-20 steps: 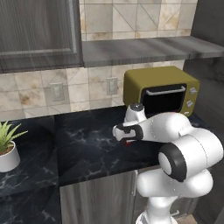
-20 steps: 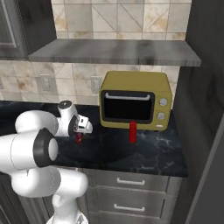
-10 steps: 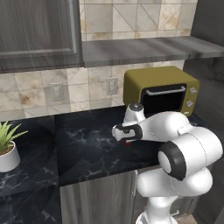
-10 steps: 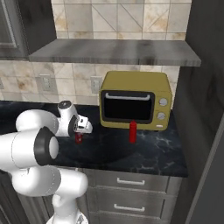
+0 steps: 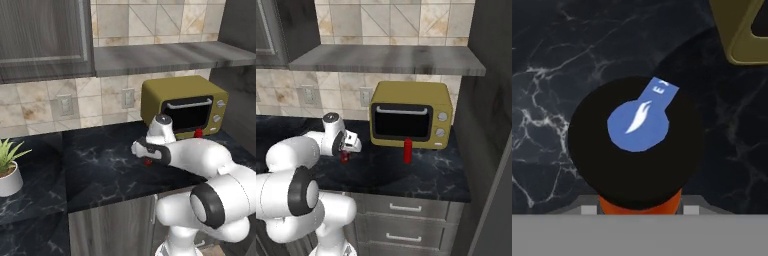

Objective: Place the ketchup and condiment bottle from the counter to the top shelf of the fridge. If the existing items in the fridge are on the top shelf, move them to other shelves.

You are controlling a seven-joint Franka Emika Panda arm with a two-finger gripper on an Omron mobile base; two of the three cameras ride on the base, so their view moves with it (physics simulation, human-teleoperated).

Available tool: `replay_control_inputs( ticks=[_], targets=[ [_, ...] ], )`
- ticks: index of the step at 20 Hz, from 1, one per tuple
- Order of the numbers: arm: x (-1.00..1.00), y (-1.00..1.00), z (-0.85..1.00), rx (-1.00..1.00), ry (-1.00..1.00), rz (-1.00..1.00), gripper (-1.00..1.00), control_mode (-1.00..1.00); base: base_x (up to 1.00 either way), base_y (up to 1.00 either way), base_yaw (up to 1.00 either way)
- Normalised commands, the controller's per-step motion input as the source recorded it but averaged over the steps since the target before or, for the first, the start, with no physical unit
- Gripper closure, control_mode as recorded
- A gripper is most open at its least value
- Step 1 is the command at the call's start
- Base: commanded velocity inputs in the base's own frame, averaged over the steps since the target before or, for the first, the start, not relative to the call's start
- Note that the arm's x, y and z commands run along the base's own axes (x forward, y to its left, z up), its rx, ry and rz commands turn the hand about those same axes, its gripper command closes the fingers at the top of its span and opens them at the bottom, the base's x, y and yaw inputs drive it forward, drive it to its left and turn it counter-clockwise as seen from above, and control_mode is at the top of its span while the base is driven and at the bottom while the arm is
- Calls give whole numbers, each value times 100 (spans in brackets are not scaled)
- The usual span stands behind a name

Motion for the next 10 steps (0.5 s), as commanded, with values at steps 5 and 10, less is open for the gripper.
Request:
replay_control_inputs(
  ticks=[5, 10],
  targets=[
    [-99, -17, 100, 8, -18, 0, 100, -100, 0, 0, 0],
    [-100, -9, 100, 1, -12, 0, 100, -100, 0, 0, 0]
  ],
)
